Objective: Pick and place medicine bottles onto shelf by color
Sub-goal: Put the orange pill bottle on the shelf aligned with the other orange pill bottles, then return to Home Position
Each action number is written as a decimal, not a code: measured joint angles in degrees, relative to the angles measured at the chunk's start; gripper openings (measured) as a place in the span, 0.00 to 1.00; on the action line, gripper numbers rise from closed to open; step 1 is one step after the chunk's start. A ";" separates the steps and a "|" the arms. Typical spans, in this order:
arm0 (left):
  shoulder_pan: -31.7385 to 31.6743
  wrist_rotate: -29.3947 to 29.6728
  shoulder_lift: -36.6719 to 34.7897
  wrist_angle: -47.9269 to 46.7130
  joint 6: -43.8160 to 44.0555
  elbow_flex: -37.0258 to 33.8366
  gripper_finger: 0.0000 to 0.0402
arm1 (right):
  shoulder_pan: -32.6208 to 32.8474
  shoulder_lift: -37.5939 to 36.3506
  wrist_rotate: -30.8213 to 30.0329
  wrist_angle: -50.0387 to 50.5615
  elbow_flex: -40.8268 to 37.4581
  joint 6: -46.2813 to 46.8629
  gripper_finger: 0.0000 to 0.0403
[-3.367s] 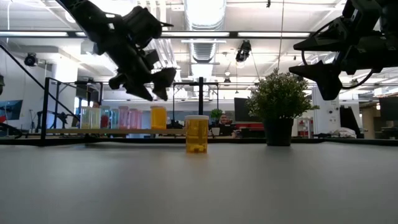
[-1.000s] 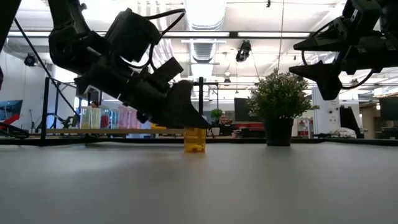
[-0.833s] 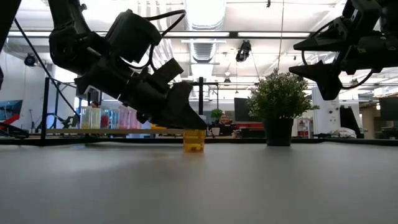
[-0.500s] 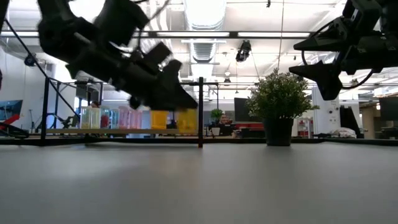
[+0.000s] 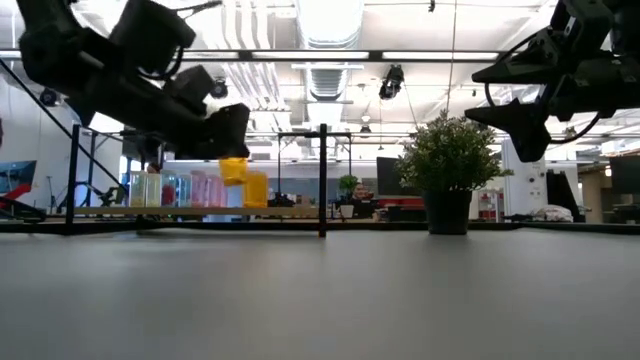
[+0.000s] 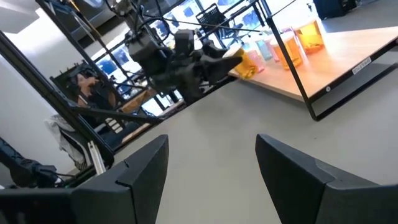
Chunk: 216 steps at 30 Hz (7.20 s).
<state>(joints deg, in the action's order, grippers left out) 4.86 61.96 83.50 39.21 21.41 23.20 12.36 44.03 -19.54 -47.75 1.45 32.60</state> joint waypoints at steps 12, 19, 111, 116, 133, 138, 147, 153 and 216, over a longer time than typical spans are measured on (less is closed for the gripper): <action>-5.23 -1.96 6.83 -0.73 7.95 2.36 0.46 | 0.00 0.00 0.01 1.06 0.00 0.00 0.57; -9.31 -6.32 9.15 -0.27 8.01 4.42 0.46 | 0.00 0.00 -0.01 1.21 0.00 0.00 0.57; -11.80 -31.43 -60.66 -6.04 -24.72 -22.77 0.64 | 0.00 -0.01 -0.01 1.22 0.00 0.00 0.57; -11.80 -31.41 -59.07 -6.04 -24.74 -22.80 0.64 | 0.00 -0.02 -0.01 1.23 0.00 0.00 0.57; -11.80 -31.39 -53.12 -6.07 -24.77 -22.91 0.64 | 0.00 -0.02 0.01 1.21 0.00 0.00 0.57; -11.80 -31.39 -50.95 -6.06 -24.77 -22.93 0.64 | 0.00 -0.01 0.01 1.23 0.00 0.00 0.57; -11.80 -31.37 -45.82 -5.89 -24.79 -22.95 0.64 | 0.02 -4.75 2.04 8.42 0.02 -6.91 0.57; -11.80 -31.37 -41.25 -6.01 -24.79 -22.97 0.64 | 0.02 -7.78 1.98 13.22 0.02 -2.64 0.57; -12.84 -31.35 -76.36 -8.43 -24.77 -22.95 0.64 | -31.26 -44.02 1.50 10.26 -0.50 -2.78 0.57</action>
<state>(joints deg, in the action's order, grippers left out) -7.99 30.61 7.15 30.79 -3.36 0.25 -18.90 0.01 -18.04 -37.50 0.95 29.82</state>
